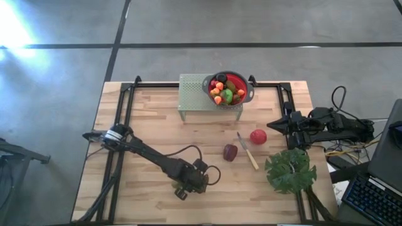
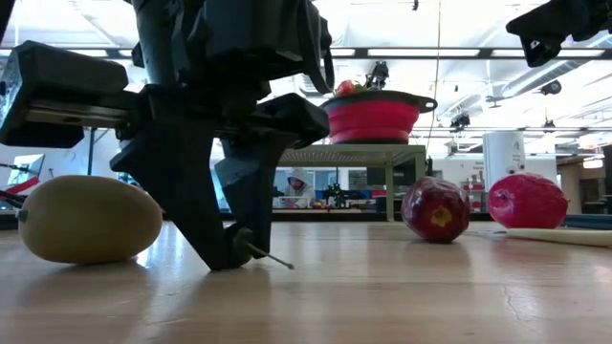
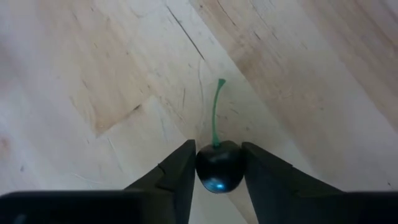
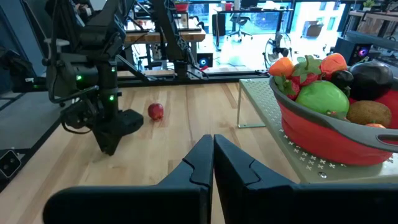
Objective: Pick & Place Fruit
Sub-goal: Put the black cherry into the black strainer bowl on the shelf
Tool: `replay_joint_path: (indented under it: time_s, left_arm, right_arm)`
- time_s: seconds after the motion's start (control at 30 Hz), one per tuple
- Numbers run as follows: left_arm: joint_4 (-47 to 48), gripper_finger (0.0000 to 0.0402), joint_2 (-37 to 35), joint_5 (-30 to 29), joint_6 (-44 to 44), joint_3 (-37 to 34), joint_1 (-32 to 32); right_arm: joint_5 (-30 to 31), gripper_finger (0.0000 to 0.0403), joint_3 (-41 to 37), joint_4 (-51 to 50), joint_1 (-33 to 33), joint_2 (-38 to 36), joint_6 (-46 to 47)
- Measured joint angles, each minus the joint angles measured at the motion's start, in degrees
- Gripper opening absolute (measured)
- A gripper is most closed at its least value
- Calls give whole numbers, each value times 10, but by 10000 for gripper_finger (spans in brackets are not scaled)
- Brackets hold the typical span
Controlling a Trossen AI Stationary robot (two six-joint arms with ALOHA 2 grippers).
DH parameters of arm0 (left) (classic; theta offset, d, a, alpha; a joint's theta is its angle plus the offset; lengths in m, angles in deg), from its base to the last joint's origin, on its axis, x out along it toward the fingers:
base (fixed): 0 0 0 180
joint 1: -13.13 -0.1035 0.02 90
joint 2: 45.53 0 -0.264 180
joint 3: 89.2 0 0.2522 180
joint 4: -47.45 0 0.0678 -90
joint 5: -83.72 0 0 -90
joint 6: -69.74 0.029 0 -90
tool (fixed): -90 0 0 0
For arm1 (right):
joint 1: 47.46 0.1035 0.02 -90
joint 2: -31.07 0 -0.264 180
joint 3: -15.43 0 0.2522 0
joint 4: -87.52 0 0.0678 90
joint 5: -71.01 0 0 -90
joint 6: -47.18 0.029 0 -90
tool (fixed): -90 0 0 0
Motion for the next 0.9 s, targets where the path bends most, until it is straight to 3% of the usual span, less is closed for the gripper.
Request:
replay_joint_path:
  time_s: [0.2, 0.53, 0.9]
  left_arm:
    - [-1, 113, 0, 0, -13, 0, 0]
    - [-9, 122, -3, -2, -72, 0, 0]
    - [-27, 123, -6, -9, -73, 74, -46]
  right_arm:
    - [0, 8, 0, 0, 0, 0, 0]
    - [0, 8, 0, 0, 0, 0, 0]
    - [0, 8, 0, 0, 0, 0, 0]
